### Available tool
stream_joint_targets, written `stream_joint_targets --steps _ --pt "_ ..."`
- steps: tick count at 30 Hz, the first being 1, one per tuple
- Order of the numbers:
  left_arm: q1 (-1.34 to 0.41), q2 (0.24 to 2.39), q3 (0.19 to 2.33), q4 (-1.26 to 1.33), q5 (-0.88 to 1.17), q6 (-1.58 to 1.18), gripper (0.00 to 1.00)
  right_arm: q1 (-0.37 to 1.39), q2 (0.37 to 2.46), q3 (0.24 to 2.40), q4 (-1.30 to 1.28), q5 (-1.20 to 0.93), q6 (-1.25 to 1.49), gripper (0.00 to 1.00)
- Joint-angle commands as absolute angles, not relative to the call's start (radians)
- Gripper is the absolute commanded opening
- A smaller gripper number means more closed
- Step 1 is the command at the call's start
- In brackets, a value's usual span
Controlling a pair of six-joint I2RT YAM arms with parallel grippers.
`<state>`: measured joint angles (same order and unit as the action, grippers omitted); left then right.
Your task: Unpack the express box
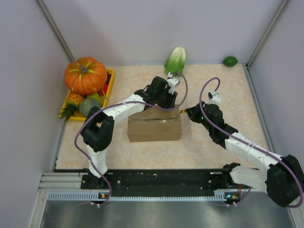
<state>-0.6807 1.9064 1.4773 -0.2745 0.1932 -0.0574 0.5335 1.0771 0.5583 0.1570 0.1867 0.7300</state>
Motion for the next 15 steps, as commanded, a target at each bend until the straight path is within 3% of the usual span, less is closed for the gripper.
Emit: stream_joint_targets --steps 1,15 --pt "-0.673 1.907 1.485 -0.357 0.127 -0.057 0.46 0.522 1.031 0.607 0.163 0.205 0.732 0.00" --pt "-0.675 1.917 1.634 -0.336 0.195 -0.083 0.60 0.523 1.060 0.641 0.144 0.201 0.726 0.00"
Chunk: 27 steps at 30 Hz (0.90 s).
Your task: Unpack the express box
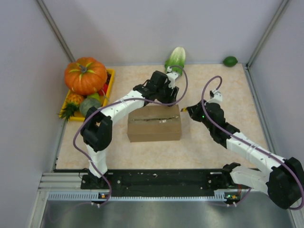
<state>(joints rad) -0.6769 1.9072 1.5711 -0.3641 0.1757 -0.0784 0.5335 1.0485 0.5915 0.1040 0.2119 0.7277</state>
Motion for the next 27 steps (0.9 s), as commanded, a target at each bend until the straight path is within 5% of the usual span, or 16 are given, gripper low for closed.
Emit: stream_joint_targets --steps 1,13,27 --pt "-0.673 1.925 1.643 -0.333 0.202 -0.081 0.60 0.522 1.065 0.641 0.146 0.193 0.726 0.00" --pt "-0.673 2.037 1.677 -0.393 0.201 -0.045 0.62 0.523 1.065 0.621 0.150 0.137 0.738 0.00" --pt "-0.672 2.025 1.589 -0.414 0.170 -0.015 0.47 0.523 1.054 0.617 0.135 0.117 0.750 0.00"
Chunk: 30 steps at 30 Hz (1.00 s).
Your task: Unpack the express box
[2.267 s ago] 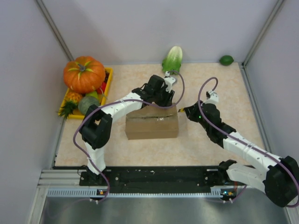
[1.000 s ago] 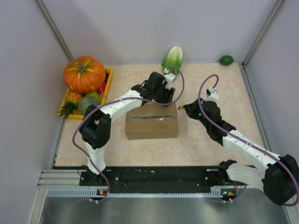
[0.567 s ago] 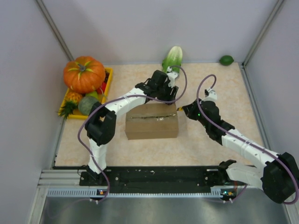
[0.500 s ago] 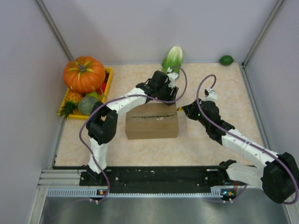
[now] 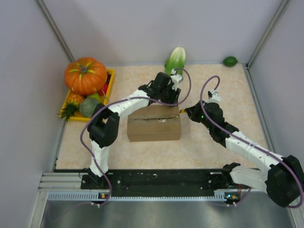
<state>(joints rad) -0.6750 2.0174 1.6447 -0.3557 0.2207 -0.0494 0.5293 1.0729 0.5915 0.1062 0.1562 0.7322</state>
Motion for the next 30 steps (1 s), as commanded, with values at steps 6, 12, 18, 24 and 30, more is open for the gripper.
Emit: stream_joint_targets --steps 6,12,18,24,30 --pt "-0.673 2.029 1.578 -0.428 0.091 -0.064 0.43 0.523 1.051 0.586 0.123 0.057 0.793 0.00" --pt "-0.676 2.045 1.562 -0.480 0.009 -0.086 0.39 0.522 1.012 0.537 0.089 0.003 0.830 0.00" --pt "-0.678 2.057 1.552 -0.526 -0.064 -0.115 0.37 0.522 0.989 0.503 0.075 -0.058 0.834 0.00" --pt "-0.678 2.069 1.557 -0.537 -0.087 -0.121 0.36 0.523 0.957 0.494 0.029 -0.078 0.816 0.00" --pt "-0.678 2.083 1.572 -0.545 -0.080 -0.124 0.35 0.522 0.959 0.486 0.003 -0.112 0.773 0.00"
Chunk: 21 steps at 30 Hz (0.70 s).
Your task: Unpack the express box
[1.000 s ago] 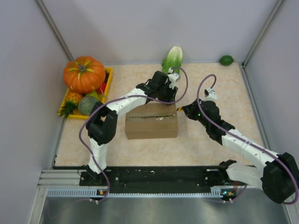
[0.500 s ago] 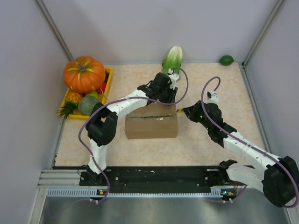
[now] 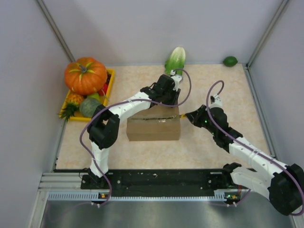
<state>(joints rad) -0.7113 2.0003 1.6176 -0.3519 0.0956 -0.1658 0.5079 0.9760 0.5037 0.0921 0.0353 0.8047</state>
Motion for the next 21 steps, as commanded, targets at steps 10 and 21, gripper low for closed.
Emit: stream_joint_targets --steps 10,21 --pt "-0.677 2.079 1.582 -0.546 -0.092 -0.130 0.35 0.522 0.881 0.497 -0.133 -0.080 0.755 0.00" --pt "-0.680 2.059 1.569 -0.532 -0.075 -0.115 0.36 0.523 0.854 0.518 -0.158 -0.038 0.772 0.00"
